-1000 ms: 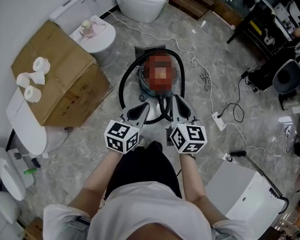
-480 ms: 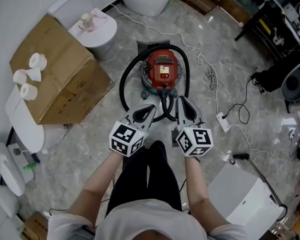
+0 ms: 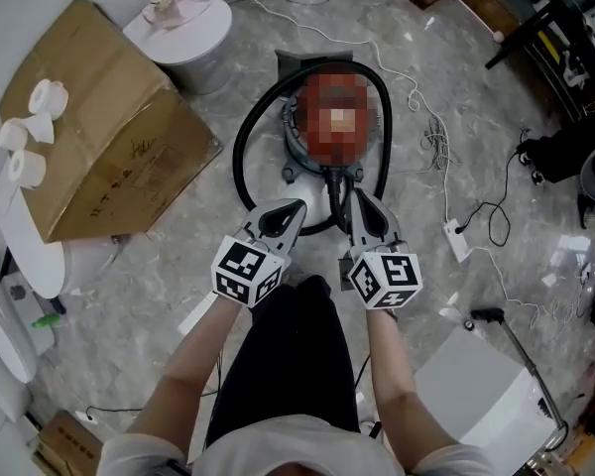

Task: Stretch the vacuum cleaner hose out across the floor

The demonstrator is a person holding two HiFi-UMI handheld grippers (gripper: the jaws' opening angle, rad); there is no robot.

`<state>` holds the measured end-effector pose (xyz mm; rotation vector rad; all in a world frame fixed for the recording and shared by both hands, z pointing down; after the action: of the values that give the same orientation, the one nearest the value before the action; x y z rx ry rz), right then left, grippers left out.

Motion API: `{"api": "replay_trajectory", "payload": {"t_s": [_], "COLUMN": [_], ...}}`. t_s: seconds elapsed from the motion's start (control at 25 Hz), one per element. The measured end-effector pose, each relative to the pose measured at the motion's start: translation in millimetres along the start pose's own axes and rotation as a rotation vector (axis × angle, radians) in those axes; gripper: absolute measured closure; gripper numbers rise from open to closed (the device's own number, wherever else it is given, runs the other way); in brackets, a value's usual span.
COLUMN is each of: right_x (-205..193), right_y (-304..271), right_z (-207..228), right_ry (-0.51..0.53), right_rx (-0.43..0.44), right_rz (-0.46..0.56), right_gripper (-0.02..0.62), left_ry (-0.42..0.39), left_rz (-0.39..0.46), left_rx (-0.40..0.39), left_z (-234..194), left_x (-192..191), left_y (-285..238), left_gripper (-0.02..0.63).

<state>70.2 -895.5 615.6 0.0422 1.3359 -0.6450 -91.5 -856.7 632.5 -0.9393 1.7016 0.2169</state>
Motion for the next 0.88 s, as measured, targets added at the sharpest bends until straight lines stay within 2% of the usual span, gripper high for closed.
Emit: {"api": "replay_trajectory", "payload": {"t_s": [0.2, 0.32, 0.52, 0.68, 0.88], "right_x": [-56.8, -86.4, -133.3, -179.9, -228.6], "right_y": [-29.9, -45.1, -66.4, -86.0, -108.7], "right_z": [10.7, 22.5, 42.1, 56.4, 75.6], "right_ry": [0.017, 0.026, 0.026, 0.032, 0.023], "right_rx": [0.048, 0.065, 0.075, 0.116, 0.120], "right_rz": [-0.026, -0.030, -0.021, -0.005, 0.000], "right_gripper": [0.580, 0.580, 0.580, 0.580, 0.580], "left_ry": [0.005, 0.014, -0.024, -0.055, -0.055], "left_rz": [-0.010, -0.006, 0.003, 0.007, 0.001], "left_rx": [0.026, 0.012, -0.009, -0.015, -0.014], "left_z": [-32.6, -45.9, -66.1, -86.3, -108.1], "left_x": [-53.5, -78.5, -117.4, -160.6, -210.3], "left_y": [-20.6, -36.1, -63.4, -86.1, -109.5], "left_gripper": [0.598, 0.598, 0.598, 0.598, 0.598]}}
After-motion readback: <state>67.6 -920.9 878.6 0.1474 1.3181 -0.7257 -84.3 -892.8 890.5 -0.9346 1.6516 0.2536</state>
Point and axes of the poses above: the fingertips, and each gripper's own axes: y backward along the fingers, z to its right, x out of its top, the point moved 7 cm from there along y, backward along the fingers, and after that the axes turned 7 degrees about -x, right-handed, at the moved point
